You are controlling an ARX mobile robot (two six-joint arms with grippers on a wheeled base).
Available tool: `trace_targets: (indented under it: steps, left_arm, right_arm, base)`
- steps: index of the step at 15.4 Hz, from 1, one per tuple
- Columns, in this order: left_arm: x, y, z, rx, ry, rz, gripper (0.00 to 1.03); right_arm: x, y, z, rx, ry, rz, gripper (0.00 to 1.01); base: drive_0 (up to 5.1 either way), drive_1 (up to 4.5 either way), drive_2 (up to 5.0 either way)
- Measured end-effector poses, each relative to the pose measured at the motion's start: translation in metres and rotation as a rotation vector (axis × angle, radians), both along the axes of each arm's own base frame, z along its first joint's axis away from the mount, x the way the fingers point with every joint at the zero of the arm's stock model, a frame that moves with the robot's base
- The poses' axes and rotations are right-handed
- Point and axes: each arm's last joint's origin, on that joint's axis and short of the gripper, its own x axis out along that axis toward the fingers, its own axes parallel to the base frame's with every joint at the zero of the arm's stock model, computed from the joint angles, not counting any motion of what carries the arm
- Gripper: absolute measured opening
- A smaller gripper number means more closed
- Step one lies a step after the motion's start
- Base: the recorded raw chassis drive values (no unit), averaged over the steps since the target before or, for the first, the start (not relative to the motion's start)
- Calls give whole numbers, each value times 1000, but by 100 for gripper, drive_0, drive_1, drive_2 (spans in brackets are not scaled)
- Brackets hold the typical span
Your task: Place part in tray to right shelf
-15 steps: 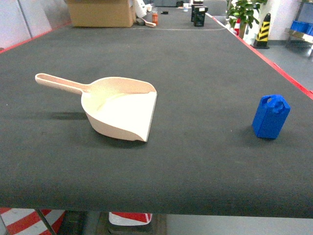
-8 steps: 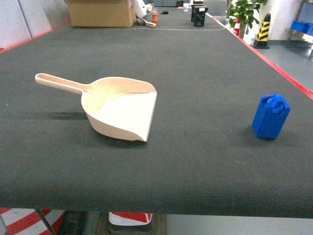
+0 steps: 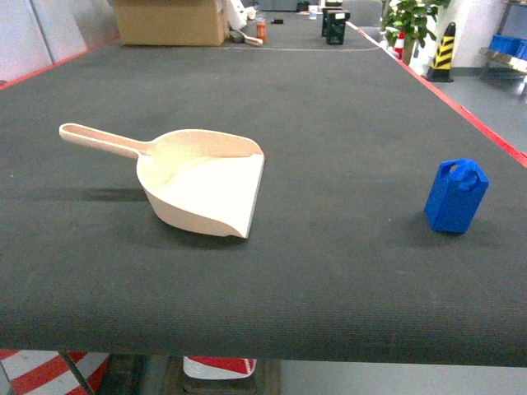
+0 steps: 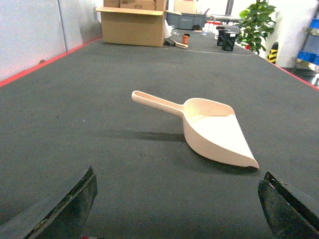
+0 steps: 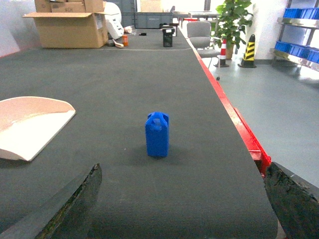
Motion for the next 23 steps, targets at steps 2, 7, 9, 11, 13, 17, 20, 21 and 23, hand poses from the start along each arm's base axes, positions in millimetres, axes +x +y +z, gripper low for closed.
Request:
trace_targets:
  steps: [2,7,9,11,13,17,20,21,23]
  left_arm:
    - [0,0,0,0,0,0,98]
    - [0,0,0,0,0,0,98]
    - [0,0,0,0,0,0,98]
    - [0,0,0,0,0,0,98]
    - [0,0,0,0,0,0,98]
    - [0,0,0,0,0,0,98]
    - [0,0,0,0,0,0,98]
    - [0,0,0,0,0,0,98]
    - [0,0,0,0,0,0,98]
  right_arm:
    - [0,0,0,0,0,0,98]
    - [0,0,0,0,0,0,98]
    - [0,0,0,0,0,0,98]
    - [0,0,0,0,0,0,98]
    - [0,0,0,0,0,0,98]
    - [0,0,0,0,0,0,98]
    - [0,0,0,0,0,0,98]
    - [0,0,0,0,0,0,98]
    - [0,0,0,0,0,0,98]
  base:
    - [0,0,0]
    - [0,0,0]
    - [0,0,0]
    - [0,0,0]
    - [0,0,0]
    - [0,0,0]
    - [0,0,0]
    - [0,0,0]
    - [0,0,0]
